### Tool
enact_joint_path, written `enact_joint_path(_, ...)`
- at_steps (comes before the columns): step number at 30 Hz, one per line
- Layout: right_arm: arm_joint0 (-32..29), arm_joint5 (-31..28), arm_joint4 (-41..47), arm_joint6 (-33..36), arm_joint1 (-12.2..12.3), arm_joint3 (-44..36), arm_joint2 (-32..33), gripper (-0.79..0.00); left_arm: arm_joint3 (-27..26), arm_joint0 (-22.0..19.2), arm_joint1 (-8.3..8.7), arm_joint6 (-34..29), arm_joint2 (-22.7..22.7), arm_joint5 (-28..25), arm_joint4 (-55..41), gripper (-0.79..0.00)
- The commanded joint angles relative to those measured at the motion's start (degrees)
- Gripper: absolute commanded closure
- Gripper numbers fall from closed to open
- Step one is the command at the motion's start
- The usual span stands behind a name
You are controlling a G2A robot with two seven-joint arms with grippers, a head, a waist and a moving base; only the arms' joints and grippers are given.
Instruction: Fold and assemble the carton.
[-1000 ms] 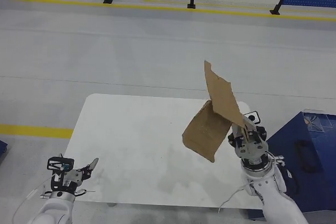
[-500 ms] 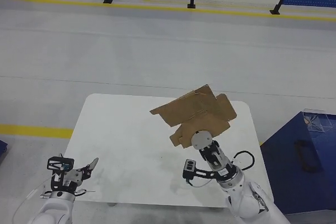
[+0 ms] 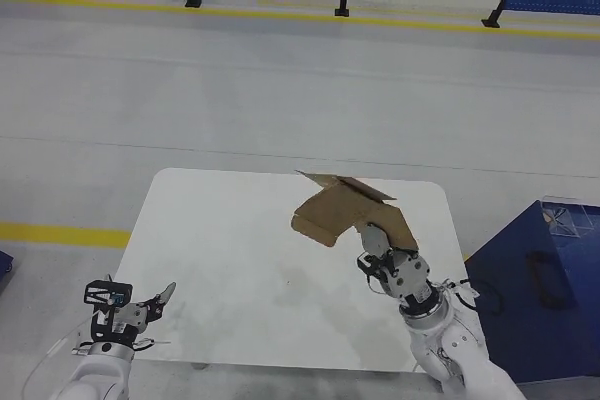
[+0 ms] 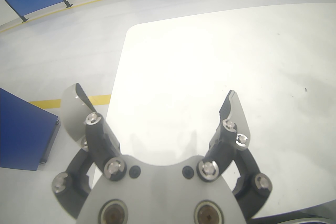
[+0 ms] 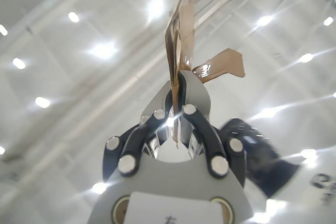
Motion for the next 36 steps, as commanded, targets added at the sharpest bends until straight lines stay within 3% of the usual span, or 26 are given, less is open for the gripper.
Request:
enact_joint_path(1,0.29,-4.65,-12.46,5.38,0.15,2.02,1.54,0.0,0.0,0.0,0.0,0.0,0.0,0.0,0.0,-0.785)
enact_joint_path(4,0.72,-9.87,-23.44,9.36,0.45,4.46,3.57,0.0,0.0,0.0,0.0,0.0,0.0,0.0,0.0,-0.785)
enact_joint_path(7,0.6,-19.77,-40.73,12.87,0.84,7.03,4.99,0.0,0.0,0.0,0.0,0.0,0.0,0.0,0.0,-0.785)
enact_joint_path(13,0.12,-34.25,-60.22,16.22,0.83,12.08,3.92,0.0,0.0,0.0,0.0,0.0,0.0,0.0,0.0,-0.785)
enact_joint_path(22,0.18,-34.56,-61.6,15.62,0.83,12.46,3.95,0.0,-0.5,-0.24,-0.03,-1.8,-0.22,-0.58,-1.67,-0.785)
enact_joint_path(25,0.55,-34.99,-67.68,12.91,0.93,11.99,4.7,0.0,-5.96,-1.1,0.06,-12.9,-2.8,-5.55,-13.95,-0.785)
enact_joint_path(29,0.41,-33.92,-67.01,13.22,0.9,12.02,4.34,0.0,-11.67,-3.29,0.04,-32.65,-6.85,-6.56,-43.89,-0.785)
enact_joint_path(34,0.95,-33.35,-62.68,17.15,0.79,12.63,3.2,0.0,-10.77,-10.01,0.83,-62.67,-8.99,-0.4,-80.16,-0.785)
enact_joint_path(36,1.42,-32.27,-59.45,19.15,0.65,13.38,2.32,0.0,-9.42,-12.81,1.17,-70.22,-8.44,0.89,-87.28,-0.785)
